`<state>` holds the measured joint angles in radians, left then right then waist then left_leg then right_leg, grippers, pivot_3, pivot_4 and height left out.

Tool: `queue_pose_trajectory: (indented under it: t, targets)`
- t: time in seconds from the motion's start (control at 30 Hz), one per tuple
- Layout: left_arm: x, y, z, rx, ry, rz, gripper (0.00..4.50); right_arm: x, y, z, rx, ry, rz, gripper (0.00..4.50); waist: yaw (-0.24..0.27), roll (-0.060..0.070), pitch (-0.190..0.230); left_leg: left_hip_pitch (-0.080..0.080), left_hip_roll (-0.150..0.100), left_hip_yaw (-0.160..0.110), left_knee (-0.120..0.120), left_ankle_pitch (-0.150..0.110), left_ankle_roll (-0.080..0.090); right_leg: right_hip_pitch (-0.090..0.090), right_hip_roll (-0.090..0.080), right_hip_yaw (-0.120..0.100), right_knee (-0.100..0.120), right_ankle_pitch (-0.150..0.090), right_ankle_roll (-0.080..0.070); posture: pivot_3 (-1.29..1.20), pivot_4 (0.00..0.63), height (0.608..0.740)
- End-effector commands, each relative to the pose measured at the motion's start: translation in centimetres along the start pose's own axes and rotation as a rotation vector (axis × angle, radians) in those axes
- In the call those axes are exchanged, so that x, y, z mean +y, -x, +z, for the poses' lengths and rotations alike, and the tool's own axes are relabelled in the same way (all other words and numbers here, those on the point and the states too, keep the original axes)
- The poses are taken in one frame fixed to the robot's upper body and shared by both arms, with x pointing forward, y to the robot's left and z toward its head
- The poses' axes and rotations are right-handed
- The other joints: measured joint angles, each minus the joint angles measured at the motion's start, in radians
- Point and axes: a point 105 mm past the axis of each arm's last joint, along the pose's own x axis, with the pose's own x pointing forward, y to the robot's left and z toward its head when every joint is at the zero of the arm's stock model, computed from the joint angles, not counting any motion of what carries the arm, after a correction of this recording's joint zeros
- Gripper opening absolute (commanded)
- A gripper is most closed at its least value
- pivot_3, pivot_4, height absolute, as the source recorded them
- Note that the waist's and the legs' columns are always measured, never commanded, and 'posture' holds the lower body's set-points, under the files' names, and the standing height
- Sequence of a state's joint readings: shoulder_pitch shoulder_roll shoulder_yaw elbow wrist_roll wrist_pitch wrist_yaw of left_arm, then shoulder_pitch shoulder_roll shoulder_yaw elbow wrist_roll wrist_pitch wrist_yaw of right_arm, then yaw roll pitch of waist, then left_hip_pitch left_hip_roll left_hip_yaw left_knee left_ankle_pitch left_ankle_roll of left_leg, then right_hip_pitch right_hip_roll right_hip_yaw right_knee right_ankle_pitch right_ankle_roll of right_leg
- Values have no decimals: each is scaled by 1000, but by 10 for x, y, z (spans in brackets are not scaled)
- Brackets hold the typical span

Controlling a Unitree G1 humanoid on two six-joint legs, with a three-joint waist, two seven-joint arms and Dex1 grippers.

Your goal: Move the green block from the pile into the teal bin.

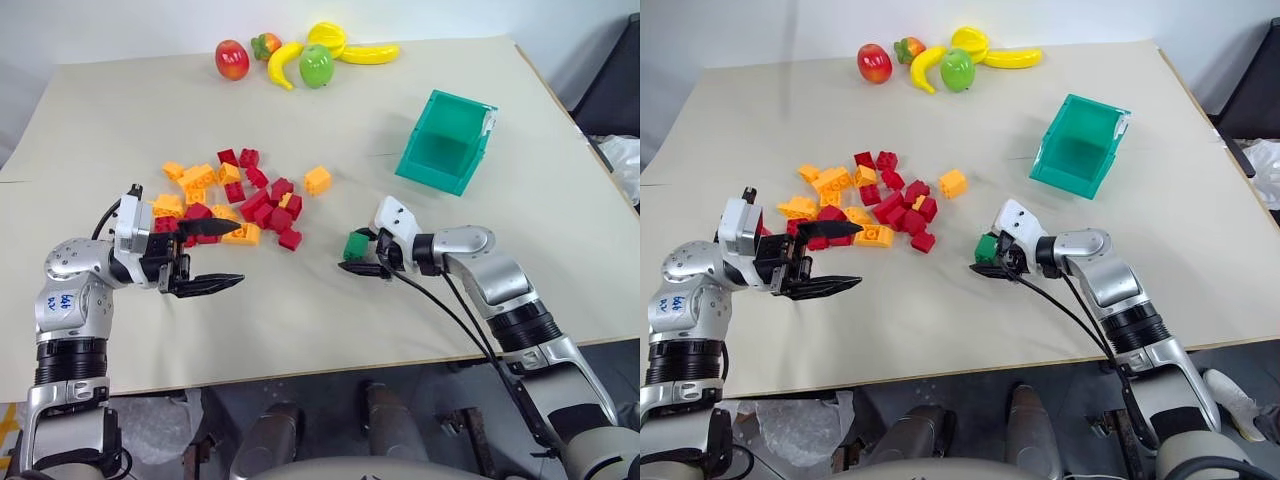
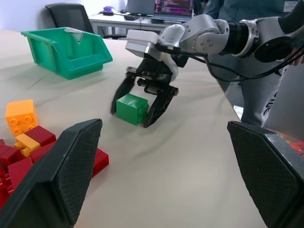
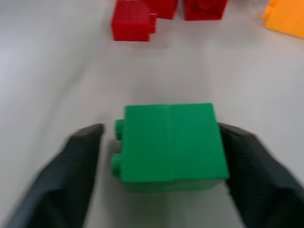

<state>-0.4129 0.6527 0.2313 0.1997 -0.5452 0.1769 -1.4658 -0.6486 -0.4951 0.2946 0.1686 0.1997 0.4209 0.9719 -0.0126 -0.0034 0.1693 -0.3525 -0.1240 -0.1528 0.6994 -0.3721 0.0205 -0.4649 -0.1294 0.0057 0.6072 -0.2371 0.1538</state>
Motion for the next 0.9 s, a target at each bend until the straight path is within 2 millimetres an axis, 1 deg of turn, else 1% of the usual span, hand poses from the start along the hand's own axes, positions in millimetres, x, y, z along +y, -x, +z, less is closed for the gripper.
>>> queue_pose_trajectory:
  t: [0.03, 0.07, 0.17, 0.3, 0.37, 0.43, 0.47, 0.5, 0.53, 0.6, 0.63, 0.73, 0.8, 0.87, 0.9]
  targets:
    - [-2, 6, 12, -9, -50, 15, 4500, 0, 9, 21, -70, 51, -15, 2282, -1, 0, 0, 0, 0, 0, 0, 0, 0, 0, 0, 0, 0, 0, 0, 0, 150, 740]
    - [-2, 6, 12, -11, -54, 19, 4500, 0, 11, 25, -82, 58, -26, 2113, -1, 0, 0, 0, 0, 0, 0, 0, 0, 0, 0, 0, 0, 0, 0, 0, 150, 740]
    - [2, 2, 15, -25, -75, 57, 4500, -4, 21, 38, -109, 85, -75, 2122, 0, 0, 0, 0, 0, 0, 0, 0, 0, 0, 0, 0, 0, 0, 0, 0, 150, 740]
    - [13, -10, 20, -46, -94, 150, 4500, -21, 44, 59, -141, 147, -201, 2122, 8, 0, 0, 0, 0, 0, 0, 0, 0, 0, 0, 0, 0, 0, 0, 0, 150, 740]
    - [17, -17, 20, -51, -99, 189, 4500, -36, 55, 68, -133, 176, -286, 2122, 10, 0, 0, 0, 0, 0, 0, 0, 0, 0, 0, 0, 0, 0, 0, 0, 150, 740]
    - [22, -25, 23, -63, -105, 226, 4500, -57, 68, 74, -109, 204, -390, 2122, 10, 0, 0, 0, -1, 1, 0, 0, 0, 0, 0, 1, 0, 0, 0, 0, 150, 740]
    - [24, -28, 23, -67, -108, 241, 4500, -65, 72, 76, -100, 214, -423, 2122, 10, 0, 0, 0, -1, 1, 0, 0, 0, 0, 0, 1, 0, 0, 0, 0, 150, 740]
    - [26, -32, 24, -72, -115, 256, 4500, -76, 78, 78, -82, 227, -468, 2122, 10, 0, 0, 0, -1, 1, 0, 0, 0, 0, 0, 1, 0, 0, 0, 0, 150, 740]
    - [31, -37, 23, -68, -126, 284, 4500, -93, 84, 80, -63, 239, -527, 2122, 10, 0, 0, 0, 0, 1, 0, 0, 0, 0, 0, 1, 0, 0, 0, 0, 150, 740]
    - [39, -48, 21, -63, -142, 323, 4500, -130, 94, 76, -2, 241, -659, 2122, 8, 0, 0, 0, -1, 1, 0, 0, 0, 0, 0, 1, 0, 0, 0, 0, 150, 740]
    - [42, -51, 20, -63, -145, 333, 4500, -142, 96, 73, 20, 240, -694, 2122, 8, 0, 0, 0, -1, 2, 0, 0, 0, 0, -1, 1, 0, 0, 0, 0, 150, 740]
    - [49, -57, 20, -65, -154, 349, 4500, -160, 96, 63, 62, 226, -745, 2122, 2, 0, 0, 0, 0, 2, -2, 0, 0, 0, 0, 1, -1, 0, 0, 0, 150, 740]
    - [52, -60, 20, -65, -161, 350, 4500, -168, 94, 55, 102, 226, -767, 2122, -10, 0, 0, 0, 0, 2, -3, 0, 0, 0, 0, 1, -2, 0, 0, 0, 150, 740]
    - [55, -61, 20, -61, -168, 349, 4500, -171, 93, 51, 128, 229, -778, 2889, -19, 0, 0, 0, 0, 2, -3, 0, 0, -1, -1, 1, -3, 0, 0, 0, 150, 740]
    - [55, -61, 20, -59, -171, 349, 4500, -172, 92, 50, 128, 229, -780, 3061, -21, 0, 0, 0, -1, 2, -3, 0, 1, -1, -1, 1, -3, 0, 0, 0, 150, 740]
